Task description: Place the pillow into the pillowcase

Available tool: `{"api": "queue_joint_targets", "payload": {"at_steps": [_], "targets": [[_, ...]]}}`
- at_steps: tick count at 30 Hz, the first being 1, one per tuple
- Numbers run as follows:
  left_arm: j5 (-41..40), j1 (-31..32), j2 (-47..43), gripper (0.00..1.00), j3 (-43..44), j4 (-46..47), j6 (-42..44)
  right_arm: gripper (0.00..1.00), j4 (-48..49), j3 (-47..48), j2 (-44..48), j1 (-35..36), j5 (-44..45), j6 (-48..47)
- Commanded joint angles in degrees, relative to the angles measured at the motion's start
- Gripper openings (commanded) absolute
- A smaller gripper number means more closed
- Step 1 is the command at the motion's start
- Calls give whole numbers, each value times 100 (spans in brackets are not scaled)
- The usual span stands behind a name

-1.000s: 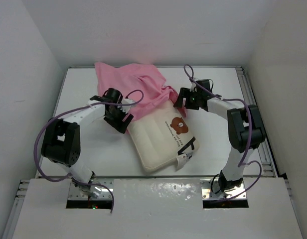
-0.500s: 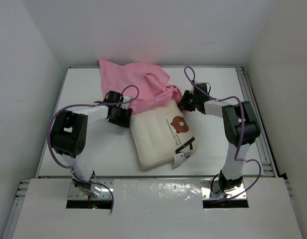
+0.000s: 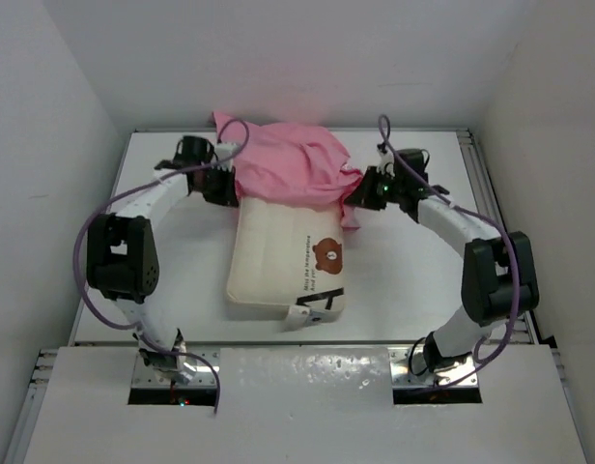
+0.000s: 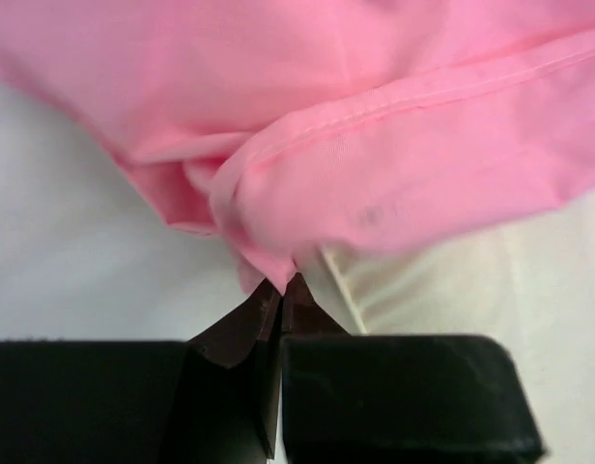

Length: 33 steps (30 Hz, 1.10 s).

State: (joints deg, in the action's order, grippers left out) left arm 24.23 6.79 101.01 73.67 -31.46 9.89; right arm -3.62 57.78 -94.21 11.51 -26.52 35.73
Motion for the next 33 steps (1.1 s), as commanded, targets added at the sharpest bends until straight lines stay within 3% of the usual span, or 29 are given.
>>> {"api": "queue_joint_targets", "payload": {"at_steps": [1, 4, 7, 10, 14, 18, 23, 25, 26, 27, 28, 30, 31, 33], "targets": [[415, -318, -635, 0, 1244, -842, 969, 0, -358, 900, 492, -192, -1029, 328], [442, -406, -566, 0, 2281, -1668, 1366, 0, -797, 1769, 404, -316, -1408, 627], [434, -573, -442, 0, 3413, -2109, 1446, 0, -878, 2035, 465, -403, -1514, 874], [346, -608, -381, 0, 3777, -2294, 1489, 0, -693, 2045, 562, -456, -1488, 902], [319, -407, -538, 0, 3068, -2005, 1402, 0, -1166, 1808, 492, -456, -1233, 201], [153, -266, -741, 0, 1419, -1425, 1436, 0, -1677, 1271, 352, -535, -154, -276], [-567, -274, -565, 0, 431, -1310, 1805, 0, -1992, 1839, -421, -544, 762, -856], [-673, -283, -556, 0, 298, -1318, 1841, 16, -2116, 2166, -720, -544, 737, -901], [-735, -283, -556, 0, 254, -1310, 1858, 30, -2160, 2472, -965, -544, 658, -918], [-901, -274, -556, 3, 271, -1353, 1850, 55, -2352, 2632, -1046, -544, 562, -944], [-989, -248, -591, 26, 323, -1388, 1859, 66, -2432, 2738, -1081, -544, 465, -971], [-1200, -239, -679, 48, 542, -1424, 1876, 84, -2521, 2731, -916, -536, 568, -997], [-1245, -170, -792, 59, 630, -1398, 1894, 98, -2486, 2617, -775, -527, 900, -1023], [-1324, -64, -960, 68, 807, -1223, 1981, 99, -2328, 2090, -161, -518, 1402, -1067]]}}
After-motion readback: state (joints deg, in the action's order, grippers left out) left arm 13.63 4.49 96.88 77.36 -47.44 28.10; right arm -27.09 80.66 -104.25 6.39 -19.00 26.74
